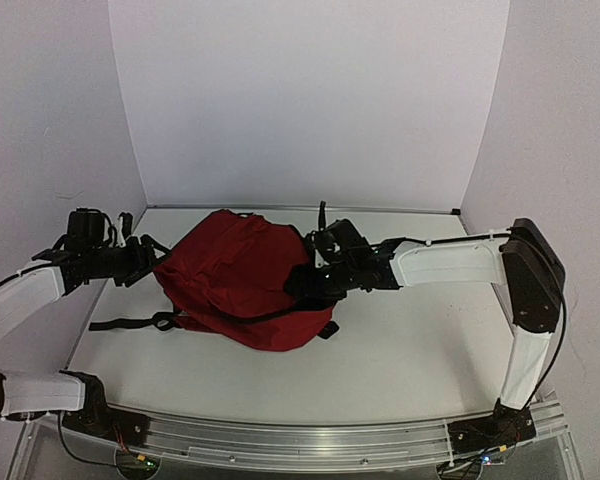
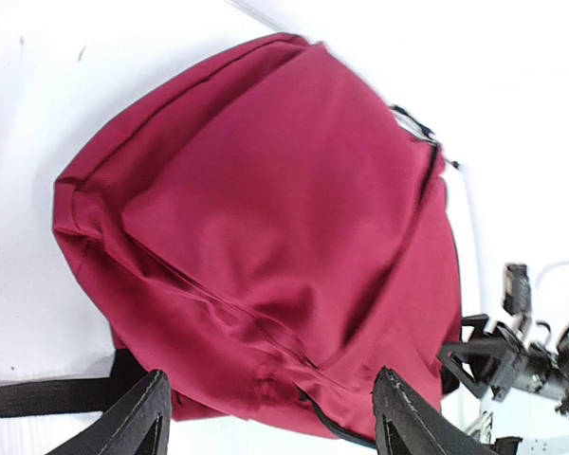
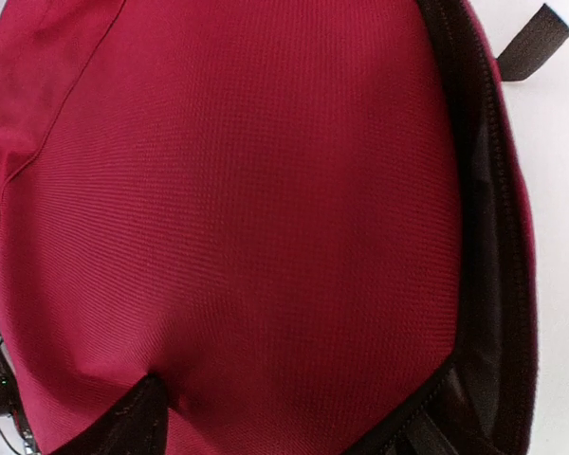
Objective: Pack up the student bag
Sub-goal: Adjust the student bag at the center of the board.
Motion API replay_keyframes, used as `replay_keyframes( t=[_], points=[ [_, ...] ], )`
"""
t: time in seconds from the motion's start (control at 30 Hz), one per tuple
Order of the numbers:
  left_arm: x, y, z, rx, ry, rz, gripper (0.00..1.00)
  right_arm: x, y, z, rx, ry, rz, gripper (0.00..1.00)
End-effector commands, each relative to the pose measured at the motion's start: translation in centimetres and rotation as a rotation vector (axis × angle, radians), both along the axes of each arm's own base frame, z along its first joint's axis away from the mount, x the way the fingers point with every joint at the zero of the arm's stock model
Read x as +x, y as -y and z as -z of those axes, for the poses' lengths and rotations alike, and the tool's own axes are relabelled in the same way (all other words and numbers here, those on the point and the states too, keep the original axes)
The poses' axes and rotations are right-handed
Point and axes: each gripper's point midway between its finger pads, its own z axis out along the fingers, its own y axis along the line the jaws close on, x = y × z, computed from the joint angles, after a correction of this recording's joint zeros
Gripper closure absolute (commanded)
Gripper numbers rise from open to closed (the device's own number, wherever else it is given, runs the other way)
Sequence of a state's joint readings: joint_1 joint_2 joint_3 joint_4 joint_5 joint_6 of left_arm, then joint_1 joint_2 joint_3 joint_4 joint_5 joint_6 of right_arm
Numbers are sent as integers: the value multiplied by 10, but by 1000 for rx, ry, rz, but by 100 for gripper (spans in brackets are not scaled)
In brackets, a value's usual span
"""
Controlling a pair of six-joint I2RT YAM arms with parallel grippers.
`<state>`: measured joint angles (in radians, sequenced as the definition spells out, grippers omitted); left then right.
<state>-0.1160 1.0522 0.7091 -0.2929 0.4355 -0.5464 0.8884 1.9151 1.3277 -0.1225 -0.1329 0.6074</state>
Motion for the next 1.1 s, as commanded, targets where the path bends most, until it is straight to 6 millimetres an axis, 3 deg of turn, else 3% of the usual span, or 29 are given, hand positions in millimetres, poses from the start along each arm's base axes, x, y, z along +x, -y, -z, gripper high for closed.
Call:
replay_keyframes(
  t=[0.0, 0.13, 0.17, 0.27, 0.43, 0.7, 0.93, 1.07],
  points=[
    [-31, 17, 5, -42, -21, 77, 28, 4, -35, -60, 242, 28, -39, 55],
    [-42, 32, 14, -44, -28, 111, 29, 16, -42, -111, 372, 75, -17, 91],
    [-43, 36, 17, -39, -35, 118, 29, 21, -41, -123, 401, 89, -2, 95],
    [-48, 50, 25, -24, -44, 150, 30, 41, -38, -156, 484, 129, 45, 100],
    [-49, 67, 30, -60, -43, 185, 32, 64, -41, -179, 588, 142, 88, 100],
    [-51, 79, 34, -42, -30, 232, 32, 107, -28, -156, 592, 174, 236, 100],
    [-45, 100, 44, -72, -75, 249, 32, 126, -26, -131, 485, 254, 257, 100],
    [-38, 113, 49, -120, -89, 253, 32, 130, -16, -114, 378, 285, 276, 92]
  ],
)
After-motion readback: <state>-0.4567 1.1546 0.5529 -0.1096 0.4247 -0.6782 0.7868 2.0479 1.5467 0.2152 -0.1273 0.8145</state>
